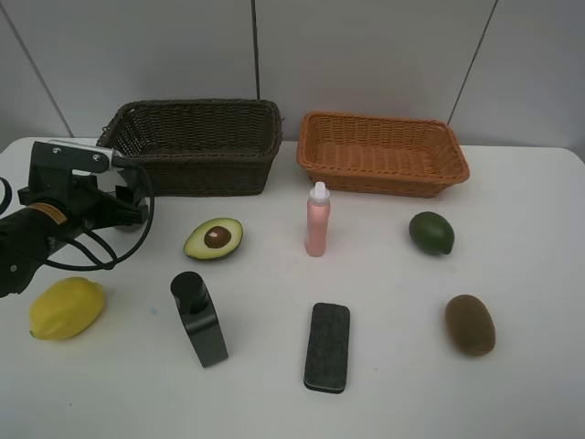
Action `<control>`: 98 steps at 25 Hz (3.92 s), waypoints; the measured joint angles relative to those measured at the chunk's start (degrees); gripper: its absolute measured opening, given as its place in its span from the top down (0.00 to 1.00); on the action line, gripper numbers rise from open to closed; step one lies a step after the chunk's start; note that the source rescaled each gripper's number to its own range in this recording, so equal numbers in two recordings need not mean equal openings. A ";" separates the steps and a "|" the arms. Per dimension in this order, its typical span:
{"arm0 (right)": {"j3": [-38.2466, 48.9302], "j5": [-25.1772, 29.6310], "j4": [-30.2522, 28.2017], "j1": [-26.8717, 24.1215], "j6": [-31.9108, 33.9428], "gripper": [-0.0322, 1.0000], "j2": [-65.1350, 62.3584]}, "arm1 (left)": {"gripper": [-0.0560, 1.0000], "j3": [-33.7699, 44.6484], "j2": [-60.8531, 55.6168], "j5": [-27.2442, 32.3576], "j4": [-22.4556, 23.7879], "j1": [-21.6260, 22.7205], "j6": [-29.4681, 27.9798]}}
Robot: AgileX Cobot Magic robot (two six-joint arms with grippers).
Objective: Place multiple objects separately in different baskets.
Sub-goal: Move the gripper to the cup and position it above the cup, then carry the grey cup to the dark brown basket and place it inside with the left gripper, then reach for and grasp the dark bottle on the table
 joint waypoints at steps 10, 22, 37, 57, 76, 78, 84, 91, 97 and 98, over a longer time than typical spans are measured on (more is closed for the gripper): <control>0.00 0.00 0.00 0.00 0.00 0.00 0.00 | 0.21 10.53 -11.15 1.43 0.00 0.00 -1.39; 0.00 0.00 0.05 0.00 0.00 0.00 0.00 | 0.21 0.17 -29.18 15.82 0.00 0.00 -13.99; 0.00 0.00 0.05 0.00 0.00 0.00 0.00 | 0.22 -41.94 -8.11 52.95 0.04 0.00 -10.00; 0.00 0.00 0.00 0.00 0.00 0.00 0.00 | 0.00 -43.58 -2.03 55.89 3.12 0.00 -6.31; 0.00 0.00 0.05 0.00 0.00 0.00 0.00 | 0.00 -43.95 -23.67 112.30 -3.05 0.00 -12.88; 0.00 0.00 0.05 0.00 0.00 0.00 0.00 | 0.00 -44.06 -24.43 119.06 -4.16 0.00 -12.31; 0.00 0.00 0.05 0.00 0.00 0.00 0.00 | 0.00 -44.06 -27.01 134.26 -5.79 0.00 -10.18; 0.00 0.00 0.00 0.00 0.00 0.00 0.00 | 0.00 -43.37 -32.67 139.74 -7.06 0.00 -8.97; 0.00 0.00 0.00 0.00 0.00 0.00 0.00 | 0.00 -40.54 -39.85 139.74 -14.60 -0.23 -10.22; 0.00 0.00 0.00 0.00 0.00 0.00 0.00 | 0.00 -40.07 -40.58 139.74 -15.67 -0.81 -10.39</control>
